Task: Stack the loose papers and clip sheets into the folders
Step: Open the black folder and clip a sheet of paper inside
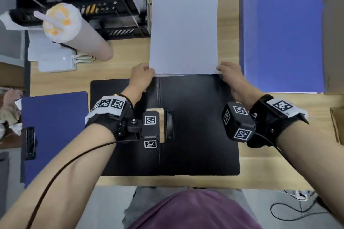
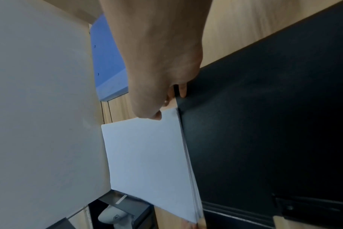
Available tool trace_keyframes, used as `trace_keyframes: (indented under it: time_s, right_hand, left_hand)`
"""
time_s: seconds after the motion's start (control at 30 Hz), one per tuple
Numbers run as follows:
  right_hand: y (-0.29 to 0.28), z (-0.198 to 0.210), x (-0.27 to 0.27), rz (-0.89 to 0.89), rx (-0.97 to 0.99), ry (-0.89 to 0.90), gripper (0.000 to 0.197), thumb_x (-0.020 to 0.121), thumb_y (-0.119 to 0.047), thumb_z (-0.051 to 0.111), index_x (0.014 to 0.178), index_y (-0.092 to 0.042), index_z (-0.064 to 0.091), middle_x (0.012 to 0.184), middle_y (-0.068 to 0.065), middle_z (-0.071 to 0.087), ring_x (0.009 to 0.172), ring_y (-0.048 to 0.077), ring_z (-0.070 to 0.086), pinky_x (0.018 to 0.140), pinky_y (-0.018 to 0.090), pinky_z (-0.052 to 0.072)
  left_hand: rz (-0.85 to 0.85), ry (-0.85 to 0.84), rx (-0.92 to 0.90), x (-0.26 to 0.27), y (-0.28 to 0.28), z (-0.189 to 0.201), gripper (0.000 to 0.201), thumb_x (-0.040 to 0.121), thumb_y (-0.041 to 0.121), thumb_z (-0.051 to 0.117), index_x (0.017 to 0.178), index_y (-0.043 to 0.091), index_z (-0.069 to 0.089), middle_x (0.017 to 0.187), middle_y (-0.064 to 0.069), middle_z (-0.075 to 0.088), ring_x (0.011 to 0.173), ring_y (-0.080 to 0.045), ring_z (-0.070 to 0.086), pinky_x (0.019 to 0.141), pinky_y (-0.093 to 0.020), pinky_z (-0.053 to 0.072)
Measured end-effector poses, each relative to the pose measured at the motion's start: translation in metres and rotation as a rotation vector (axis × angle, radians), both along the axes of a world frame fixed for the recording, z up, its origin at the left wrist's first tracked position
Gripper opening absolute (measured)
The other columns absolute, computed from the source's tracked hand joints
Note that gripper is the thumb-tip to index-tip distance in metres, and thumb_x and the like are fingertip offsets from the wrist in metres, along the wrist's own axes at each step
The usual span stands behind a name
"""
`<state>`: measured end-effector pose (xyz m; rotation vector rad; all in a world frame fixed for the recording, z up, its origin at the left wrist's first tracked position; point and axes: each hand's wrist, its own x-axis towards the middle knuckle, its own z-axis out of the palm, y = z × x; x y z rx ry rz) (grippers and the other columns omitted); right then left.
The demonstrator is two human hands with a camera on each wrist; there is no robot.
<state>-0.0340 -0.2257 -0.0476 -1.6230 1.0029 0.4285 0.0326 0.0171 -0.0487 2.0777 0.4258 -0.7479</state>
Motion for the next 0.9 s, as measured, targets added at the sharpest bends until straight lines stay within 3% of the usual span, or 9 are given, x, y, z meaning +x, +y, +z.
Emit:
trace_keyframes:
  time_s: [0.13, 0.33, 0.43, 0.47, 0.5, 0.53, 0.6, 0.8, 0.9]
  right_hand:
    - [0.001, -0.003, 0.009, 0.041, 0.018, -0.010, 0.012, 0.071, -0.028, 0.049, 0.063, -0.023, 0.043, 0.070, 0.000, 0.040, 0.071, 0.019, 0.034, 0.069, 0.035, 0.026]
    - [0.001, 0.013, 0.007, 0.078, 0.044, -0.051, 0.033, 0.086, -0.009, 0.040, 0.063, -0.022, 0.021, 0.064, -0.004, 0.020, 0.061, 0.014, 0.018, 0.059, 0.032, 0.014]
    - [-0.001, 0.015, 0.008, 0.088, 0.046, -0.059, 0.026, 0.090, -0.010, 0.041, 0.065, -0.014, 0.036, 0.063, 0.001, 0.030, 0.059, 0.017, 0.028, 0.061, 0.030, 0.025]
    - [-0.002, 0.013, 0.008, 0.089, 0.051, -0.075, 0.018, 0.092, -0.011, 0.042, 0.076, -0.007, 0.051, 0.070, 0.005, 0.046, 0.066, 0.021, 0.044, 0.071, 0.035, 0.017]
    - [-0.003, 0.011, 0.010, 0.088, 0.048, -0.081, 0.020, 0.093, -0.014, 0.044, 0.098, -0.004, 0.060, 0.088, 0.008, 0.058, 0.084, 0.024, 0.056, 0.101, 0.054, 0.041]
    - [-0.004, 0.009, 0.013, 0.086, 0.048, -0.073, 0.026, 0.094, -0.019, 0.047, 0.114, -0.007, 0.059, 0.101, 0.004, 0.061, 0.098, 0.022, 0.058, 0.096, 0.039, 0.048]
    - [-0.004, 0.006, 0.020, 0.080, 0.077, -0.084, 0.025, 0.095, -0.027, 0.050, 0.116, -0.014, 0.054, 0.098, -0.005, 0.057, 0.095, 0.015, 0.058, 0.097, 0.038, 0.049]
    - [0.005, 0.004, 0.042, 0.023, 0.344, -0.071, 0.027, 0.095, -0.005, 0.050, 0.121, -0.013, 0.047, 0.110, -0.001, 0.058, 0.096, 0.018, 0.061, 0.059, 0.031, 0.061]
    - [0.009, 0.004, 0.041, -0.018, 0.405, -0.120, 0.038, 0.092, 0.009, 0.039, 0.119, -0.017, 0.047, 0.107, -0.006, 0.059, 0.098, 0.021, 0.061, 0.057, 0.028, 0.059]
  left_hand:
    - [0.168, -0.056, -0.018, -0.003, -0.013, -0.005, 0.020, 0.090, 0.009, 0.047, 0.099, 0.016, 0.064, 0.098, 0.000, 0.061, 0.090, -0.015, 0.053, 0.080, -0.026, 0.043]
    - [0.241, -0.080, -0.010, 0.002, -0.012, 0.005, 0.025, 0.086, 0.023, 0.050, 0.091, 0.017, 0.073, 0.092, 0.001, 0.068, 0.078, -0.014, 0.053, 0.066, -0.027, 0.042]
    - [0.249, -0.088, -0.023, 0.001, -0.014, 0.006, 0.022, 0.084, 0.027, 0.052, 0.080, 0.016, 0.071, 0.088, 0.001, 0.069, 0.079, -0.011, 0.045, 0.070, -0.025, 0.043]
    - [0.258, -0.096, -0.024, 0.001, -0.016, 0.006, 0.021, 0.086, 0.025, 0.054, 0.082, 0.013, 0.071, 0.093, -0.002, 0.070, 0.087, -0.022, 0.062, 0.075, -0.025, 0.045]
    - [0.273, -0.106, -0.025, 0.000, -0.016, 0.005, 0.020, 0.087, 0.024, 0.056, 0.088, 0.012, 0.072, 0.102, -0.006, 0.071, 0.112, -0.026, 0.062, 0.082, -0.026, 0.049]
    - [0.283, -0.106, -0.022, 0.000, -0.017, 0.006, 0.017, 0.088, 0.024, 0.058, 0.094, 0.014, 0.070, 0.106, -0.007, 0.070, 0.101, -0.024, 0.064, 0.091, -0.032, 0.052]
    - [0.274, -0.090, -0.022, -0.001, -0.019, 0.007, 0.006, 0.087, 0.023, 0.060, 0.091, 0.022, 0.064, 0.093, 0.000, 0.064, 0.089, -0.019, 0.060, 0.097, -0.042, 0.051]
    - [0.239, -0.062, -0.032, -0.001, -0.020, 0.012, 0.006, 0.082, 0.019, 0.056, 0.081, 0.025, 0.055, 0.084, 0.003, 0.057, 0.080, -0.018, 0.051, 0.084, -0.036, 0.049]
    - [0.227, -0.035, -0.051, -0.005, -0.017, 0.013, 0.009, 0.086, 0.021, 0.052, 0.078, 0.023, 0.049, 0.075, 0.005, 0.047, 0.078, -0.016, 0.043, 0.075, -0.030, 0.038]
